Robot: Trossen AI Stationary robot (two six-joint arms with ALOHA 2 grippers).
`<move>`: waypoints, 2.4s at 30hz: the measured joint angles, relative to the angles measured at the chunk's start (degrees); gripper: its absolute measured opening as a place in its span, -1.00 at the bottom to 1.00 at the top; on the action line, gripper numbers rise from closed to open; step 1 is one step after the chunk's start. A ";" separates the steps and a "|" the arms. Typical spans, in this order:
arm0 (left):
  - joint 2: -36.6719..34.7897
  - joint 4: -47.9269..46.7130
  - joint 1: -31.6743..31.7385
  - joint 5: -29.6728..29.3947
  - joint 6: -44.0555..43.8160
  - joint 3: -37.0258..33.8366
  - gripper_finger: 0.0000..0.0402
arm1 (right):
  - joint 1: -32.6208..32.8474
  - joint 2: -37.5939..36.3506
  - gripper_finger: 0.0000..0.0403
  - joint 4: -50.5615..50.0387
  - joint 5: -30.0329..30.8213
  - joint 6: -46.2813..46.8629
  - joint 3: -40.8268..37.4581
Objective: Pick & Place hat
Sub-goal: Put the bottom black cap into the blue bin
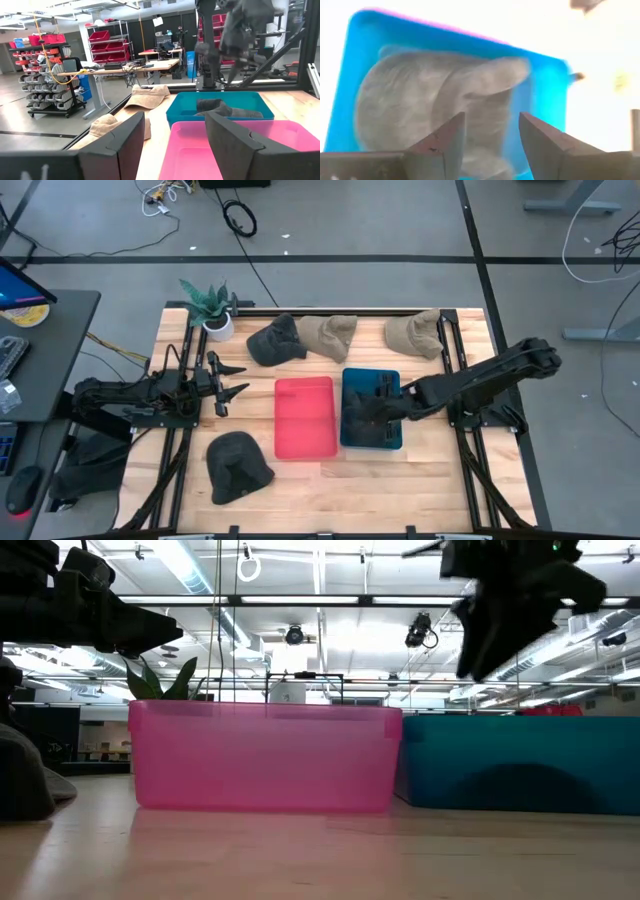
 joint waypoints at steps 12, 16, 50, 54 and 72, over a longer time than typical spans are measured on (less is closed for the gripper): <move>0.00 0.00 0.01 0.00 0.00 0.01 0.06 | -0.02 -14.83 -0.20 14.52 24.71 -6.24 0.00; 0.00 0.00 0.01 0.00 -0.01 0.02 0.06 | -0.02 -17.65 -0.22 20.35 25.22 -8.75 0.02; -0.02 21.30 -0.03 3.87 -18.93 0.13 0.06 | 0.02 -29.07 -0.23 23.45 19.08 -9.79 0.07; 0.77 20.00 -0.03 12.93 -19.96 2.62 0.06 | 0.02 -29.05 -0.23 22.75 19.10 -10.00 0.07; 21.19 19.58 -14.06 32.32 -20.74 19.27 0.06 | 0.00 -29.04 -0.23 19.72 19.17 -9.58 0.04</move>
